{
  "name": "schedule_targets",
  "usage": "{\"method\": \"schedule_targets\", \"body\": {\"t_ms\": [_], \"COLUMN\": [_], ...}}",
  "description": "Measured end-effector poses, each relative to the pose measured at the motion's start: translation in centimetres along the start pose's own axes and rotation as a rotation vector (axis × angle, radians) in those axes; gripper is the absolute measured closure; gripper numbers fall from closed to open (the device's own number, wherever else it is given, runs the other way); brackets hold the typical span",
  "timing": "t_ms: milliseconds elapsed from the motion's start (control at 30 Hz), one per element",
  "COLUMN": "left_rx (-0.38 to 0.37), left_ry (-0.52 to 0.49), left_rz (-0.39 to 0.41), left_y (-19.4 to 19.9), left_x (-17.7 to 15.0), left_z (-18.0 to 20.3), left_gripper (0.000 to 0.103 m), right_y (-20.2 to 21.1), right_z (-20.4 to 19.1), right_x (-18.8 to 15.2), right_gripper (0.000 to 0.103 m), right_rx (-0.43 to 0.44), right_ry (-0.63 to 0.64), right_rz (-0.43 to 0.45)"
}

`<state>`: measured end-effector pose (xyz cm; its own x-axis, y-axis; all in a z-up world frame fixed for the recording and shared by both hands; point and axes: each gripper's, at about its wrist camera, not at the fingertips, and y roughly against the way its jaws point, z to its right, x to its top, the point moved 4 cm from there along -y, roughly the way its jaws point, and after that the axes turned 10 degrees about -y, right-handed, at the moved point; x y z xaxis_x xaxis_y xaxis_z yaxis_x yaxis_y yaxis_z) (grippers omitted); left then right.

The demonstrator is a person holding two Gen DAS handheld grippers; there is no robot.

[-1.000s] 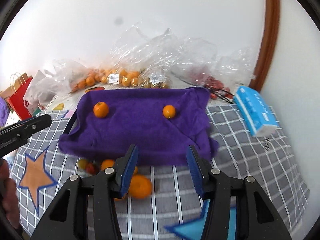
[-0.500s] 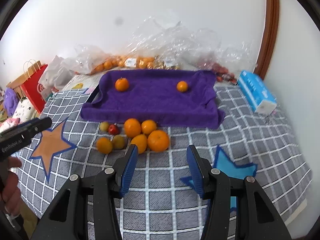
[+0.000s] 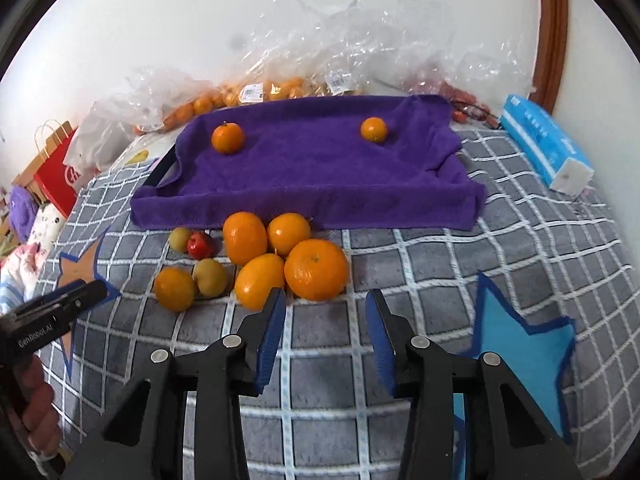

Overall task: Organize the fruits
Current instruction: 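Move both open tools back toward the fruit group beside the towel, then grasp the large orange with the right tool while the left tool grasps another orange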

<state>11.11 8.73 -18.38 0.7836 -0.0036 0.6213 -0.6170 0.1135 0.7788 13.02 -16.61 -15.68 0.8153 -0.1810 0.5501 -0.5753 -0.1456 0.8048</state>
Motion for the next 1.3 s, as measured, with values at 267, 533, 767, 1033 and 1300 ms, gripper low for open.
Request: {"method": "schedule_targets", "body": {"t_ms": [267,533,767,1033,1300], "left_rx": [-0.015,0.000,-0.007,0.012,0.019], "left_ry": [0.017,0.000,0.005,-0.021,-0.065], "left_rz": [0.038,0.061,0.059,0.047,0.043], "left_y": [-0.8,-0.8,-0.7,-0.9,-0.8], "left_x": [-0.1,-0.4,-0.7,-0.7,-0.6], "left_z": [-0.5,-0.2,-0.2,0.2,0.9], "left_gripper": [0.051,0.053,0.056,0.052,0.046], "right_y": [-2.3,-2.7,-0.7,-1.3,-2.4], "right_z": [-0.5,-0.1,1.7,1.3,1.0], "right_x": [1.2,1.2,-0.2,-1.3,-1.3], "right_gripper": [0.060,0.063,0.064,0.062,0.061], "right_rx": [0.007,0.017,-0.017,-0.002,-0.022], "right_ry": [-0.013,-0.023,-0.010,0.030,0.066], "right_rz": [-0.009,-0.015,-0.017,-0.019,0.014]}}
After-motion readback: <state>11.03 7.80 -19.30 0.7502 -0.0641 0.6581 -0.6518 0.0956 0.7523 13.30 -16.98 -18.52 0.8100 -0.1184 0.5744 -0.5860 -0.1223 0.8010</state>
